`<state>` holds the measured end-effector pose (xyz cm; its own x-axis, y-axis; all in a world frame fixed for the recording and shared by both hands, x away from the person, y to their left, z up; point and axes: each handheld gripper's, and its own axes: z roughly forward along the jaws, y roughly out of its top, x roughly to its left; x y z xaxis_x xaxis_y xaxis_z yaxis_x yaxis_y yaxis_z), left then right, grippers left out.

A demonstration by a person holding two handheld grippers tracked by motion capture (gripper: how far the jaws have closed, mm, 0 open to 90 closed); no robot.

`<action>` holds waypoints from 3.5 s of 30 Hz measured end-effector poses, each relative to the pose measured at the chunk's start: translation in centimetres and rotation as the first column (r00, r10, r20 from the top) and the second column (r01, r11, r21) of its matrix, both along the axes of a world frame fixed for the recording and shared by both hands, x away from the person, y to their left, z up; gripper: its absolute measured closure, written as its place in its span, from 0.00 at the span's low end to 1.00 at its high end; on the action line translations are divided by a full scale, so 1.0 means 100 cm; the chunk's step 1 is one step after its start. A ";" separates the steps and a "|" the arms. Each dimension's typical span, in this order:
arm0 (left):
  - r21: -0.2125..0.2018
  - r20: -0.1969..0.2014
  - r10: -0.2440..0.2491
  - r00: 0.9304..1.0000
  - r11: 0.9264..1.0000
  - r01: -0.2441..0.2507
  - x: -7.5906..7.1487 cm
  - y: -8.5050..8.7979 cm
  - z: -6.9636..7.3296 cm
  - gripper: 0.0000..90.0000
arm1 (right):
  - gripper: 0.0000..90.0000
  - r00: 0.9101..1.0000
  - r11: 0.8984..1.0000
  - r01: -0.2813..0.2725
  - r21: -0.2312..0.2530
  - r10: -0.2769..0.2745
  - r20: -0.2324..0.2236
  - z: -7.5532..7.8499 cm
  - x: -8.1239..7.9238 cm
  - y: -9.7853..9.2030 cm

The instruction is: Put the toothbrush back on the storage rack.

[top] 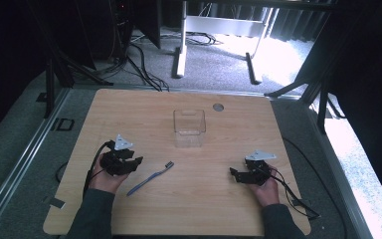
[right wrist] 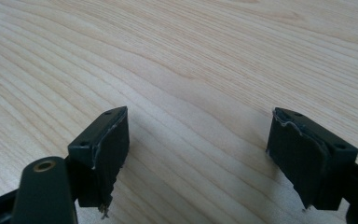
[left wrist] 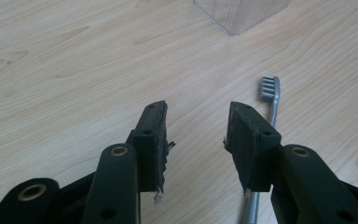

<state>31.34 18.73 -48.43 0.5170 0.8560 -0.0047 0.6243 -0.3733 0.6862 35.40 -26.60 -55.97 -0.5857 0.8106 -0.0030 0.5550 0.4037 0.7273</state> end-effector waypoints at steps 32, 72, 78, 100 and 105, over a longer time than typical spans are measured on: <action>0.087 -0.055 -0.083 0.995 0.992 0.088 -0.001 -0.012 0.010 0.64 | 0.23 1.000 1.000 0.000 0.001 0.000 0.000 0.000 0.000 0.000; 0.121 -0.186 -0.148 0.971 0.978 0.173 0.005 -0.023 0.016 0.72 | 0.23 1.000 1.000 0.001 0.002 -0.001 0.000 0.000 0.000 0.000; 0.128 -0.206 -0.156 0.966 0.974 0.185 0.006 -0.025 0.016 0.73 | 0.23 1.000 1.000 0.001 0.002 -0.001 -0.001 0.000 0.000 0.000; 0.147 -0.267 -0.191 0.945 0.961 0.236 0.016 -0.038 0.019 0.75 | 0.23 1.000 1.000 0.001 0.001 -0.001 0.000 0.000 0.000 0.000; 0.157 -0.289 -0.198 0.937 0.955 0.251 0.019 -0.041 0.018 0.77 | 0.23 1.000 1.000 0.001 0.001 -0.001 0.000 0.000 0.000 0.000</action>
<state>33.27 14.64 -46.59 0.6976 0.7163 -0.0190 0.6591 -0.6310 0.4092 35.40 -26.59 -55.97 -0.5851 0.8110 -0.0018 0.5556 0.4025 0.7276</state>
